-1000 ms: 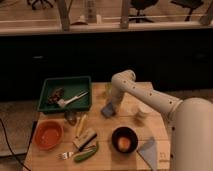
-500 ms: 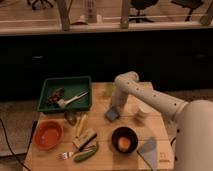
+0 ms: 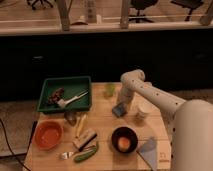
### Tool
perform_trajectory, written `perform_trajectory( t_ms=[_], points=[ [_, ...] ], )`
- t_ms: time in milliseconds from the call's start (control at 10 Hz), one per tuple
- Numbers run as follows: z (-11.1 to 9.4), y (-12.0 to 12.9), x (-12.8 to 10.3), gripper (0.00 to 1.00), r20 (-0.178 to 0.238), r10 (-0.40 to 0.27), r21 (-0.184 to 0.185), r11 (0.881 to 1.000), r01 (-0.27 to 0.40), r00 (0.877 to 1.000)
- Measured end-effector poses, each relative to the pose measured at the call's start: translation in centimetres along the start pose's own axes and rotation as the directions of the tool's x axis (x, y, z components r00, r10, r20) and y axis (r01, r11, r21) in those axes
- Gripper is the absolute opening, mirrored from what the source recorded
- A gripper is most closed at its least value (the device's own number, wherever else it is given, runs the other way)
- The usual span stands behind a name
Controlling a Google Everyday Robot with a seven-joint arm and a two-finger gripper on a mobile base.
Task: Wipe table surface with sponge
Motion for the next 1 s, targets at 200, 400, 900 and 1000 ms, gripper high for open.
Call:
perform_trajectory(
  t_ms=[200, 400, 900, 1000],
  points=[
    [0.5, -2.1, -0.9, 0.0, 0.011, -0.011, 0.006, 1.0, 0.011, 1.0],
    [0.9, -3.5, -1.5, 0.0, 0.028, -0.021, 0.007, 1.0, 0.021, 0.999],
    [1.1, -3.5, -1.4, 0.0, 0.031, -0.024, 0.009, 1.0, 0.024, 0.999],
    [1.1, -3.6, -1.4, 0.0, 0.031, -0.025, 0.01, 1.0, 0.024, 0.999]
  ],
)
